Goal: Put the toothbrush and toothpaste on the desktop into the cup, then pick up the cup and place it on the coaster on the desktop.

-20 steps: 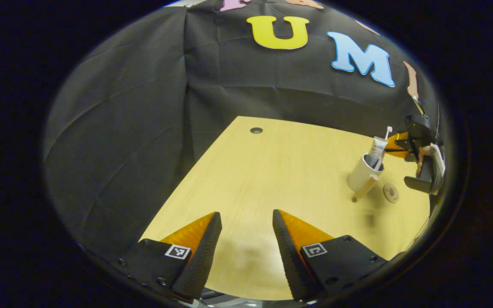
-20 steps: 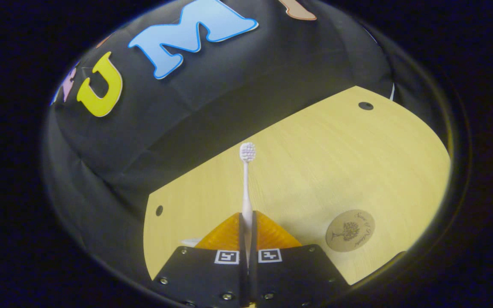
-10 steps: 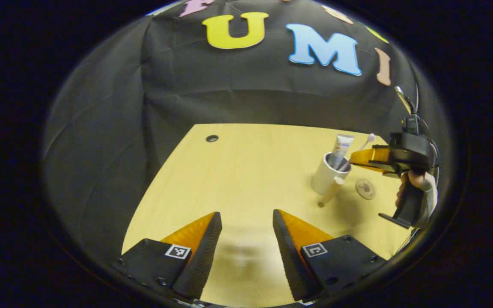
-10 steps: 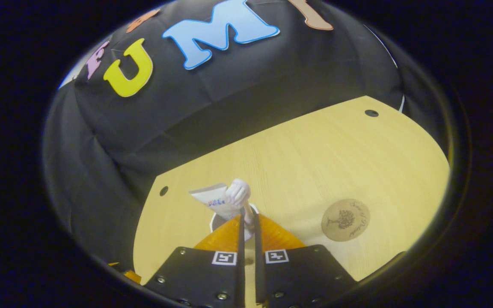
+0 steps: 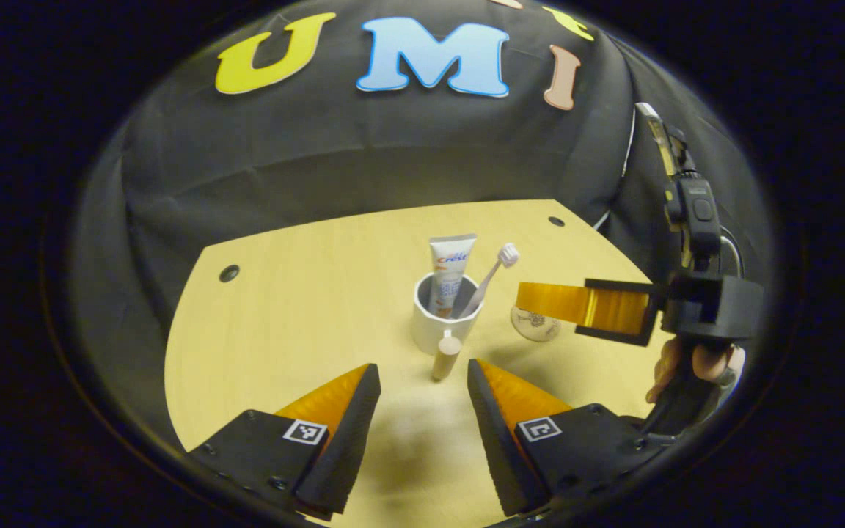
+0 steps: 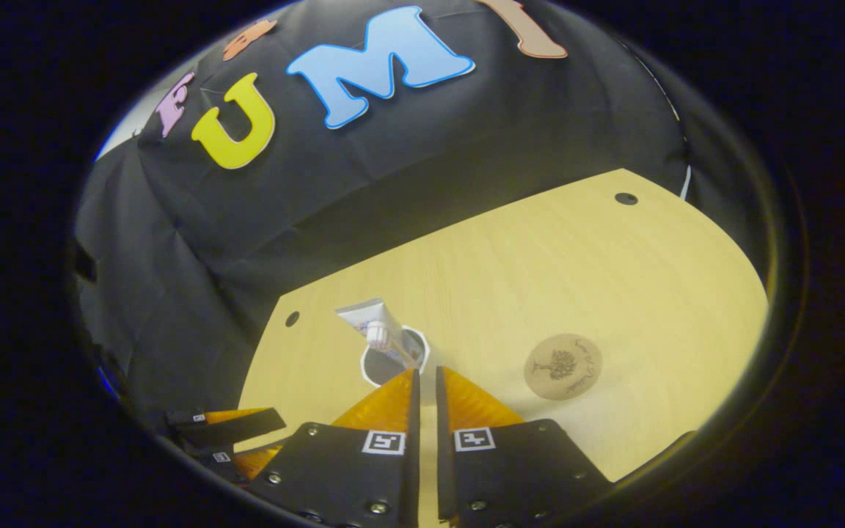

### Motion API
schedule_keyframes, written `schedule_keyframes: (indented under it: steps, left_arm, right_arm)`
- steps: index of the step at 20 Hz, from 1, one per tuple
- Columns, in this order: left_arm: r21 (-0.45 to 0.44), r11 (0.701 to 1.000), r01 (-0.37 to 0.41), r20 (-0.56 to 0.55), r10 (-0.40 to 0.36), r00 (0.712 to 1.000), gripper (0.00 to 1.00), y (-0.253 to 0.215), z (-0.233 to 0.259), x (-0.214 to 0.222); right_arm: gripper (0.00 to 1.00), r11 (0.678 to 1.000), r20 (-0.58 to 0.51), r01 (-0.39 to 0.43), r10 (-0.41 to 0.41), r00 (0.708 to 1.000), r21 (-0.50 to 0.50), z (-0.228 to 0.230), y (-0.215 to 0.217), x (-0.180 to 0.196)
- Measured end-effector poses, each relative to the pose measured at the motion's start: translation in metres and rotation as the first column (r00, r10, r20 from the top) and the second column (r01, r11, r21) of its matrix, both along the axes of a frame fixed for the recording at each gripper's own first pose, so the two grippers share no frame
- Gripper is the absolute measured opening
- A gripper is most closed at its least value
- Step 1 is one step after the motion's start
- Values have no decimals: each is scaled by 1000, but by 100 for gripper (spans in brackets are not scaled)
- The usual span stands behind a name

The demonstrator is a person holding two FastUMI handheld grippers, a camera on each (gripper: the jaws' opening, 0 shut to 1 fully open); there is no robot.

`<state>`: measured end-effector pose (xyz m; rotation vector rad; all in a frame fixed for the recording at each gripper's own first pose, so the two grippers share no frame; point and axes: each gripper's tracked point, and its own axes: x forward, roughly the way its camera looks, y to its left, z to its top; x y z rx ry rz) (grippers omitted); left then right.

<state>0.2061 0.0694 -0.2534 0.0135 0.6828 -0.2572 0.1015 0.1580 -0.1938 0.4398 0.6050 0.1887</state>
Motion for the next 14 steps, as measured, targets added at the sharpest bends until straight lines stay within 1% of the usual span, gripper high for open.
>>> schedule_keyframes:
  steps: [3, 7, 11, 12, 13, 14]
  left_arm:
    - [5, 999, 54, -69, -54, 996, 80, 18, -6, 23]
    - [63, 993, 102, -159, -91, 983, 80, 71, -4, 42]
    - [90, 988, 126, -255, -100, 962, 80, 116, -18, 64]
    - [98, 987, 129, -276, -98, 956, 80, 117, -32, 64]
    - [105, 985, 135, -292, -99, 951, 80, 122, -39, 67]
    - [116, 983, 142, -308, -100, 946, 80, 116, -41, 65]
  right_arm:
    - [10, 998, -17, 63, -63, 998, -3, -6, -39, -9]
    - [10, 985, -52, 171, -170, 984, 6, -17, -92, -19]
    - [10, 966, -78, 258, -256, 963, 11, -25, -134, -28]
    - [10, 962, -83, 273, -271, 959, 9, -26, -142, -31]
    - [10, 958, -89, 286, -284, 955, 7, -28, -150, -32]
    - [10, 955, -94, 296, -295, 951, 4, -30, -156, -35]
